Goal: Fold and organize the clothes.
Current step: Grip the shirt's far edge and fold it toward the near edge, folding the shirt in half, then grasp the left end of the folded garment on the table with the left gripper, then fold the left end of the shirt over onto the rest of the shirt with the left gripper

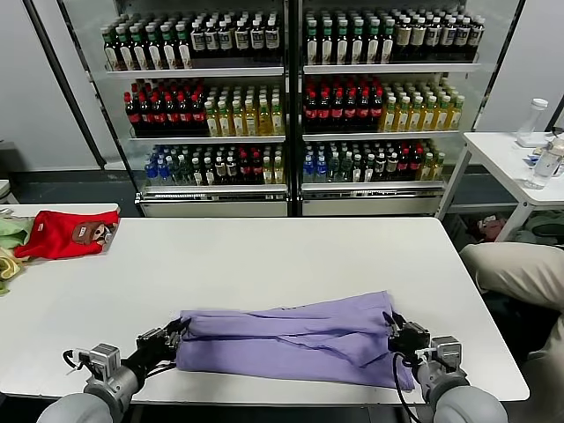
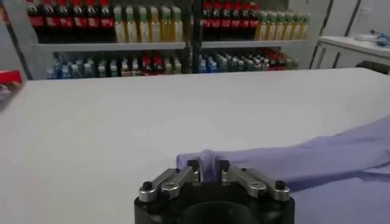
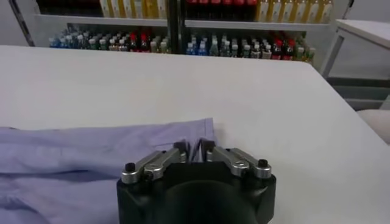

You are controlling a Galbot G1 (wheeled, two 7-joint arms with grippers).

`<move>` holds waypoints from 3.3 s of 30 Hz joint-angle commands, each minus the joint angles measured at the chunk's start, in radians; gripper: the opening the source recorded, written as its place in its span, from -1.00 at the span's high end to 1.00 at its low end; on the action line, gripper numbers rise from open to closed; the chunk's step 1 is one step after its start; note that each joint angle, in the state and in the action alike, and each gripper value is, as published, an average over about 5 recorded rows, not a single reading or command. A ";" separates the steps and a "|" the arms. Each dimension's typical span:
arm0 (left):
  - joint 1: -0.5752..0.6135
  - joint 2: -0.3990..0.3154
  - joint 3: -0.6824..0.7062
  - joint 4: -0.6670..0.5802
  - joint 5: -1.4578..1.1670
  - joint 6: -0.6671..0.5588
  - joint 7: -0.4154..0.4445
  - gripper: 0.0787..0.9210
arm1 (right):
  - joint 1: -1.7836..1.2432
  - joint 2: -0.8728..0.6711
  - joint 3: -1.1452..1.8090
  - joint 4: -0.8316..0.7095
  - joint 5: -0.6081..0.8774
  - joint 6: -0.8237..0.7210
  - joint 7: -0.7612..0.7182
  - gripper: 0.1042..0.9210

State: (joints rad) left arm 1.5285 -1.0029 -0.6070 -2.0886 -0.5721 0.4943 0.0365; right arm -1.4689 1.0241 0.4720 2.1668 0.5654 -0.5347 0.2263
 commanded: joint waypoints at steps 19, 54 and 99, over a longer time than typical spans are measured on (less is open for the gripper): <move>-0.011 -0.170 0.127 0.022 -0.019 0.059 -0.340 -0.75 | -0.208 0.068 0.110 0.225 -0.109 0.015 -0.001 -0.76; 0.037 -0.115 -0.436 -0.034 0.194 0.024 -0.246 0.92 | -0.189 0.069 0.067 0.194 -0.152 0.017 -0.001 -0.76; -0.162 -0.307 0.394 -0.098 0.362 0.045 -0.141 0.92 | -0.208 0.094 0.075 0.216 -0.195 0.015 0.003 -0.76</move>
State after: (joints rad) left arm 1.4159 -1.2785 -0.3251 -2.2607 -0.3083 0.5664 -0.1067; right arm -1.6764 1.1178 0.5459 2.3821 0.3725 -0.5197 0.2289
